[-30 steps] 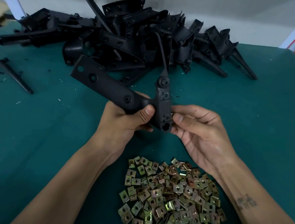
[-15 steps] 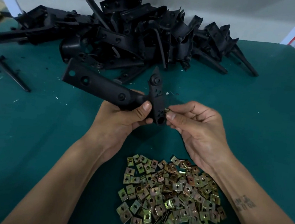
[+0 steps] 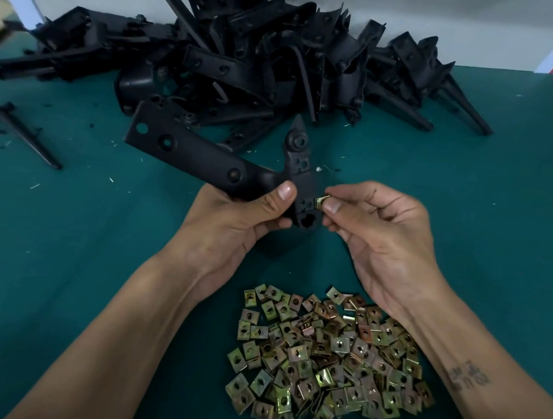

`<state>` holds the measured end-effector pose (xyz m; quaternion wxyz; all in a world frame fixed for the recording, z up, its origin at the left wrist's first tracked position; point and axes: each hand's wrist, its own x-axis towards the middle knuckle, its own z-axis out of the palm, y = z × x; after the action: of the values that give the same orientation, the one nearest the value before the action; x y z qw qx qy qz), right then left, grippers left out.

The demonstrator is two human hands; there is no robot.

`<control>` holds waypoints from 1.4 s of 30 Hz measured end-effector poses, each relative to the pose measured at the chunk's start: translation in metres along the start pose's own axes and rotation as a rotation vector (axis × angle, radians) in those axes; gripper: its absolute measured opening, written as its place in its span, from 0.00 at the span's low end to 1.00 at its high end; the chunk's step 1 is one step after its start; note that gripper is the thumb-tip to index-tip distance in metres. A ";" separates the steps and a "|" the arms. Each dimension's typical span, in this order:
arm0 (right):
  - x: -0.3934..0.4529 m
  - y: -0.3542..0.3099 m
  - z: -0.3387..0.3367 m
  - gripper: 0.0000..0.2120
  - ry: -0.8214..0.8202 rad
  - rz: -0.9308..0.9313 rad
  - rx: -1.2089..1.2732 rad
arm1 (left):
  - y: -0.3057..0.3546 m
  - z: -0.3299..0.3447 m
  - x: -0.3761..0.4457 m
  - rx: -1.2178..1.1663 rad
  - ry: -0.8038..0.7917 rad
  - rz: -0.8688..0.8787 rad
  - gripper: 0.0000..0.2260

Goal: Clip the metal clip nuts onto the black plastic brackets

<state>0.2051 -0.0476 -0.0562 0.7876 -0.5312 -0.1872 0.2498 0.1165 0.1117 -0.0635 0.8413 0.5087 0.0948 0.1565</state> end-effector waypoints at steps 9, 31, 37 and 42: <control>0.001 0.001 0.001 0.07 0.018 -0.002 -0.015 | -0.002 0.002 -0.001 0.046 -0.005 0.050 0.12; 0.000 0.003 0.010 0.08 0.022 -0.101 -0.017 | -0.001 0.004 -0.002 -0.010 0.019 0.071 0.09; -0.002 0.002 0.003 0.09 -0.033 -0.158 -0.221 | 0.000 0.007 -0.002 -0.018 0.041 0.049 0.10; -0.006 0.004 0.001 0.13 -0.070 -0.451 -0.827 | 0.000 0.007 -0.002 -0.048 0.053 0.027 0.18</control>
<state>0.1987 -0.0493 -0.0602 0.5377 -0.7377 -0.4081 -0.0053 0.1171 0.1053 -0.0608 0.8483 0.4852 0.1065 0.1833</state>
